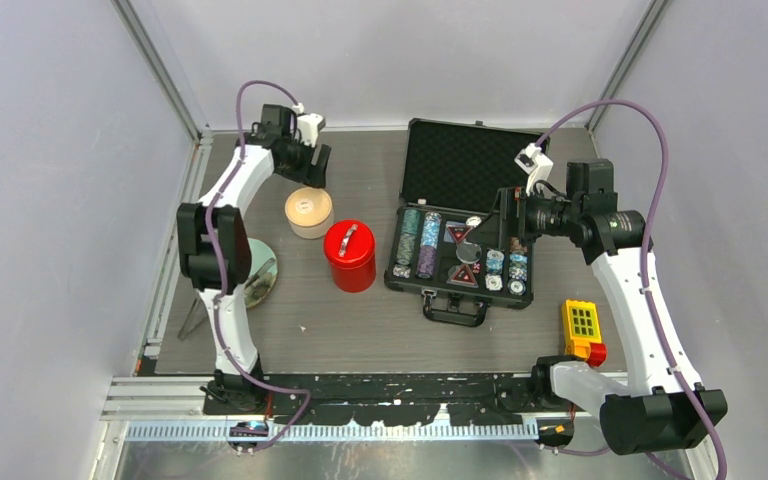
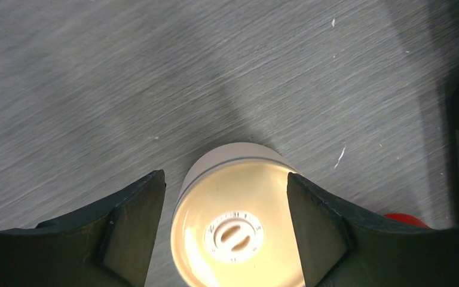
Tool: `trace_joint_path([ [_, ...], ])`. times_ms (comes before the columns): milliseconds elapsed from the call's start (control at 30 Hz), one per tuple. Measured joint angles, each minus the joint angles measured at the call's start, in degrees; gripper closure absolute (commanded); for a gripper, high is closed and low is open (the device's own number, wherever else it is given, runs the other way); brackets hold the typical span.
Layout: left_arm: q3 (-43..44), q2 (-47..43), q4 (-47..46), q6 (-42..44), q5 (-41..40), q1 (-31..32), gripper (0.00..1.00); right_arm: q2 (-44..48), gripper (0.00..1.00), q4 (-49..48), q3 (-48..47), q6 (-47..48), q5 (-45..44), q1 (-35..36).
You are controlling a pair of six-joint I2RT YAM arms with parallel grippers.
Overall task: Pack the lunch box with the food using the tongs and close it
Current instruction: Close the box lid on the packing box, then move the packing box to the center of the board.
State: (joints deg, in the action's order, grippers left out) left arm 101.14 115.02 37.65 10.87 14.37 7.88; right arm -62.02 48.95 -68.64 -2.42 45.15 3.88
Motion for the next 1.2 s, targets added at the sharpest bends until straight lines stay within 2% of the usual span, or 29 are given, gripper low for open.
trace_joint_path([
  [200,2.82,7.74,0.92,-2.47,5.84,-0.9,0.29,0.28,0.07,0.02,0.2,0.59,-0.04,0.0],
  [433,3.15,8.07,1.57,-2.93,8.76,-1.64,0.38,0.31,0.07,0.39,0.2,0.92,-0.2,0.0],
  [567,-1.11,5.55,0.31,-2.75,10.21,-2.69,0.39,0.31,0.07,0.63,0.2,1.07,-0.31,0.0],
  [833,-15.06,-4.15,0.2,0.5,11.3,-3.87,0.42,0.31,0.07,0.83,0.2,1.09,-0.26,0.0],
  [1200,-24.41,-11.15,-0.28,6.27,13.42,-5.42,0.47,1.25,0.07,0.85,0.2,1.07,-0.24,0.0],
])
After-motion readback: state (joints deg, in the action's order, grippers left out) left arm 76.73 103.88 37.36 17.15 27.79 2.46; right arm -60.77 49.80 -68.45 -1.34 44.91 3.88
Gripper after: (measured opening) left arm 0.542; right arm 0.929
